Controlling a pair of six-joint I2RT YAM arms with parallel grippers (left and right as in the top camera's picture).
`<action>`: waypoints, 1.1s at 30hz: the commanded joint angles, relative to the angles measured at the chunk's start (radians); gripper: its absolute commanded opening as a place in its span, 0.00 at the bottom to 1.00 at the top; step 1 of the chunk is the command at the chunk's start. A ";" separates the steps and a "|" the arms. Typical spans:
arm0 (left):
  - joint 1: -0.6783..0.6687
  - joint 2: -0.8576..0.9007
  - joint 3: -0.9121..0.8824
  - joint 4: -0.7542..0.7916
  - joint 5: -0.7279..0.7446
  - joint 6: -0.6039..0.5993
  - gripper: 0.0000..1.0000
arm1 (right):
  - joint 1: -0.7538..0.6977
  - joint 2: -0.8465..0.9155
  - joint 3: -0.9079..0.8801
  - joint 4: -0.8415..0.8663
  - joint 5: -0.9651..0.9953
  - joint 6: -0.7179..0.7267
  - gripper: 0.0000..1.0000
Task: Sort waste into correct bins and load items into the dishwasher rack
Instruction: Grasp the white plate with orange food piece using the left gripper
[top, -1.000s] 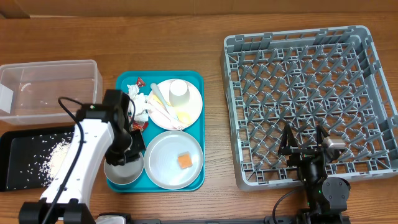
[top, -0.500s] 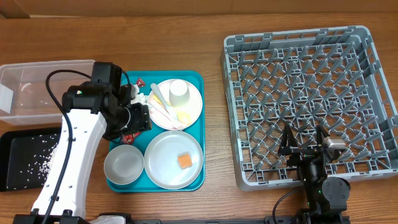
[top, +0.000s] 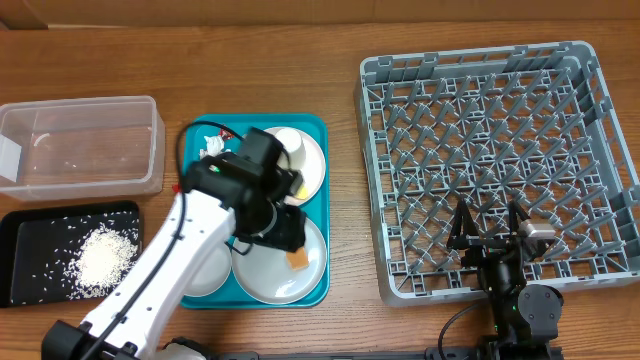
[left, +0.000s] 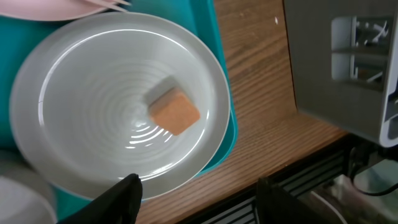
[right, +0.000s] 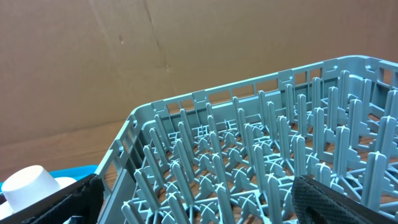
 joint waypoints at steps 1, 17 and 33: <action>-0.099 0.004 -0.059 0.031 -0.010 0.002 0.62 | -0.006 -0.008 -0.010 0.006 0.006 -0.008 1.00; -0.368 0.117 -0.157 0.107 -0.188 -0.159 0.56 | -0.006 -0.008 -0.010 0.006 0.006 -0.008 1.00; -0.390 0.305 -0.157 0.160 -0.196 -0.185 0.46 | -0.006 -0.008 -0.010 0.006 0.006 -0.008 1.00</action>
